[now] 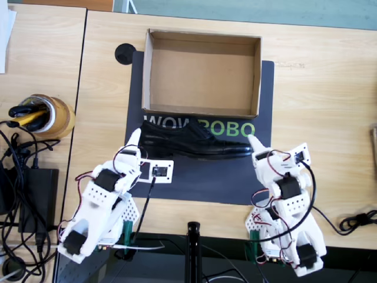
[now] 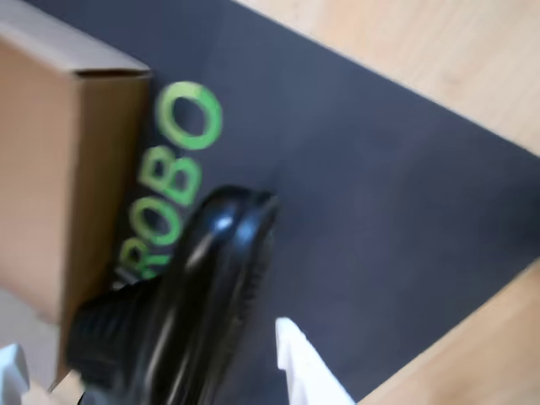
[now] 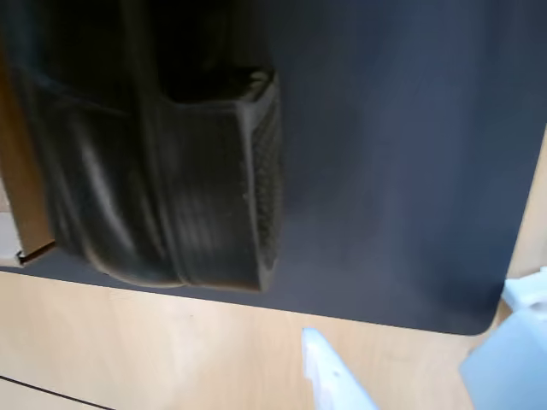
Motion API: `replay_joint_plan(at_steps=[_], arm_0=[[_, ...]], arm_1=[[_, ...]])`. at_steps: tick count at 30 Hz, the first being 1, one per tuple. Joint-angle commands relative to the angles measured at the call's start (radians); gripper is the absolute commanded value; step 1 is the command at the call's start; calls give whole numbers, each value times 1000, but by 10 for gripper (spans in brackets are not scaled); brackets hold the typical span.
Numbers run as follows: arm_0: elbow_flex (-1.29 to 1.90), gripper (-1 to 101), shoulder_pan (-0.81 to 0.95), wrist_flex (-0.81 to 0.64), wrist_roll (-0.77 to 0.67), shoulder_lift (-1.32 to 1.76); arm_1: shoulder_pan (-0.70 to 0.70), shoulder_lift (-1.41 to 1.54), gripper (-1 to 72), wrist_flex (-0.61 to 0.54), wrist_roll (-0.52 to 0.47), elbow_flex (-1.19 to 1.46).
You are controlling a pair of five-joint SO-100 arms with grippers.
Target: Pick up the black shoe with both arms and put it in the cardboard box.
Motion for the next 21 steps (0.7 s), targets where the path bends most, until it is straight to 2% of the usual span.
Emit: replay_joint_plan(at_steps=[1, 6, 13, 21], arm_0=[[3, 641, 34, -21, -14, -34], [3, 644, 60, -67, -14, -91], [44, 648, 63, -146, 3, -190], [75, 646, 64, -272, 23, -333]], arm_1=[[-44, -17, 450, -12, -6, 23], [-109, -63, 495, -54, 3, 91], [-158, -110, 492, -78, 17, 104], [-163, -222, 484, -167, 18, 107]])
